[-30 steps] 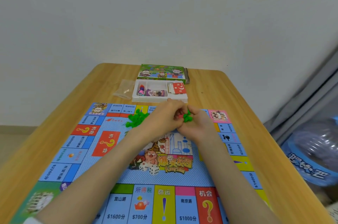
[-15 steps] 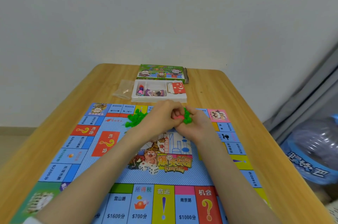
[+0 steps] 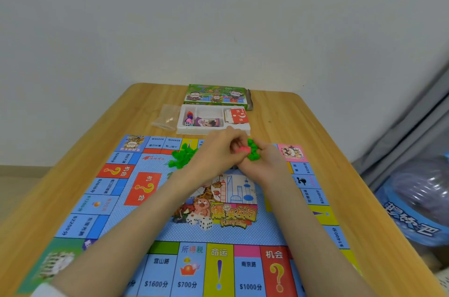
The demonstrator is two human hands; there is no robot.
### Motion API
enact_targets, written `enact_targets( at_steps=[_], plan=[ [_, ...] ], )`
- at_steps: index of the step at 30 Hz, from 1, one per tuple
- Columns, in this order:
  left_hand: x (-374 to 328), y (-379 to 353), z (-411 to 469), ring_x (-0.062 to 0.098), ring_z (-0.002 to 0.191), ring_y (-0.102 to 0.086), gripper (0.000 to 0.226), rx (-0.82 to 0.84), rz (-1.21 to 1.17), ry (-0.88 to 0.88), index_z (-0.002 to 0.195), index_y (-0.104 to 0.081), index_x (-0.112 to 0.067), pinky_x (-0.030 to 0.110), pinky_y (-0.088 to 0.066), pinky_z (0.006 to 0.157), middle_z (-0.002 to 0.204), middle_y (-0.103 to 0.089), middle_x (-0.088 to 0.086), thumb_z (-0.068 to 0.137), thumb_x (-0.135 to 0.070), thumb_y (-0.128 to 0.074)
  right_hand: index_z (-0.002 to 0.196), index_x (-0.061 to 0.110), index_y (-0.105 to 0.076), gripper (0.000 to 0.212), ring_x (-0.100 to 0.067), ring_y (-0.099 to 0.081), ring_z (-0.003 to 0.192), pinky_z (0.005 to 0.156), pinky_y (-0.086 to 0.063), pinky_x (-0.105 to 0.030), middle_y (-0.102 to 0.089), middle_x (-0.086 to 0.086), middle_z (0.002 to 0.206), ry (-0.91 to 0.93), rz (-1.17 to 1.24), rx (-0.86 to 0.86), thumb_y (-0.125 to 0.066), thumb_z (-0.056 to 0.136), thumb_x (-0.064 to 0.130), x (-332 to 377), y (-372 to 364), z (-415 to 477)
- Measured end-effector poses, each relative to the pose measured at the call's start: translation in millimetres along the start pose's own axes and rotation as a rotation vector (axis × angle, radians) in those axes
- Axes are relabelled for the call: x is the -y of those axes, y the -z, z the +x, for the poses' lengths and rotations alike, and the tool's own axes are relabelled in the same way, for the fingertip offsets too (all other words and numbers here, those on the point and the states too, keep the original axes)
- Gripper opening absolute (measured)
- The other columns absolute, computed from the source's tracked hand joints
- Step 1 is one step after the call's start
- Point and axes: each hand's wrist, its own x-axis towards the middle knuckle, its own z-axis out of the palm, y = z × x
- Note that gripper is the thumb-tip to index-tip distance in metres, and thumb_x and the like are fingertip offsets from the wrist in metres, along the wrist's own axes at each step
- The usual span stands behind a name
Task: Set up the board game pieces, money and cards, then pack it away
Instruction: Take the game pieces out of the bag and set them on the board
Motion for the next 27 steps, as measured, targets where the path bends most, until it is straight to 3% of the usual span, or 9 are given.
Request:
enact_targets(
  at_steps=[2,4,5,6,7,11,16,23,27],
  plan=[
    [0.5,0.0,0.0,0.006,0.075,-0.057,0.008,-0.061,-0.074,0.006,0.088,-0.066,-0.012,0.018,-0.047,0.069,0.085,-0.066,0.000,0.082,-0.010,-0.071,0.131,0.003,-0.050,0.036,-0.027,-0.057,0.108,0.097,-0.044,-0.038,-0.059,-0.020,0.112,0.051,0.065,-0.033,-0.038,0.097,0.011,1.6,3.5,2.2],
    [3.8,4.2,1.9,-0.001,0.071,-0.056,0.009,-0.135,-0.156,0.043,0.085,-0.067,-0.012,0.011,-0.046,0.066,0.078,-0.064,-0.006,0.080,-0.006,-0.072,0.114,0.003,-0.060,0.024,-0.014,-0.064,0.098,0.089,-0.051,-0.024,-0.066,-0.013,0.105,0.111,0.103,-0.066,-0.047,0.095,0.008,5.5,3.2,-6.3],
    [7.0,6.7,2.8,-0.002,0.068,-0.056,0.011,-0.164,-0.180,0.067,0.084,-0.066,-0.013,0.010,-0.046,0.065,0.075,-0.062,-0.008,0.080,-0.005,-0.072,0.103,0.000,-0.061,0.018,-0.013,-0.065,0.097,0.087,-0.052,-0.023,-0.067,-0.013,0.101,0.143,0.182,-0.036,-0.047,0.094,0.006,7.8,7.8,-7.2],
    [10.9,8.6,2.8,-0.002,0.065,-0.055,0.011,-0.170,-0.182,0.090,0.083,-0.065,-0.013,0.010,-0.046,0.064,0.072,-0.061,-0.009,0.080,-0.004,-0.072,0.096,-0.004,-0.058,0.018,-0.021,-0.063,0.102,0.091,-0.050,-0.028,-0.065,-0.019,0.102,0.079,0.311,0.041,-0.042,0.094,0.004,11.3,9.8,-5.9],
    [15.3,9.1,2.3,0.000,0.064,-0.055,0.011,-0.148,-0.161,0.110,0.082,-0.065,-0.013,0.012,-0.047,0.064,0.071,-0.060,-0.008,0.080,-0.004,-0.072,0.094,-0.006,-0.056,0.021,-0.032,-0.060,0.105,0.096,-0.047,-0.036,-0.062,-0.024,0.106,0.120,0.275,0.085,-0.037,0.093,0.002,13.3,10.4,-5.7],
    [26.5,-3.5,-3.9,0.008,0.069,-0.058,0.008,0.016,-0.023,0.113,0.083,-0.066,-0.011,0.019,-0.048,0.067,0.077,-0.066,0.004,0.080,-0.008,-0.073,0.101,-0.004,-0.056,0.026,-0.042,-0.058,0.091,0.097,-0.046,-0.042,-0.061,-0.028,0.104,0.157,0.315,0.090,-0.032,0.092,0.000,18.4,9.1,-11.2],
    [29.2,-6.9,-4.2,0.013,0.075,-0.060,0.009,0.025,-0.016,0.090,0.086,-0.071,-0.005,0.027,-0.049,0.073,0.081,-0.068,0.005,0.079,-0.009,-0.075,0.099,-0.005,-0.057,0.026,-0.041,-0.058,0.091,0.094,-0.046,-0.042,-0.062,-0.028,0.103,0.165,0.321,0.091,-0.032,0.095,0.003,23.2,7.7,-14.8],
    [27.1,4.5,-4.3,0.003,0.078,-0.059,0.022,0.015,-0.049,0.171,0.096,-0.071,-0.010,0.005,-0.043,0.069,0.084,-0.064,-0.001,0.075,-0.013,-0.078,0.100,-0.006,-0.057,0.029,-0.039,-0.057,0.103,0.101,-0.043,-0.042,-0.061,-0.027,0.107,0.178,0.320,0.085,-0.031,0.096,0.005,26.4,8.4,-14.6],
    [25.6,23.5,1.1,0.000,0.079,-0.060,0.011,-0.106,-0.142,0.219,0.089,-0.069,-0.013,0.011,-0.046,0.074,0.084,-0.065,-0.007,0.081,-0.005,-0.071,0.103,-0.007,-0.056,0.029,-0.038,-0.055,0.112,0.103,-0.043,-0.042,-0.060,-0.026,0.112,0.202,0.312,0.074,-0.031,0.097,0.007,27.6,9.6,-14.8]
  ],
)
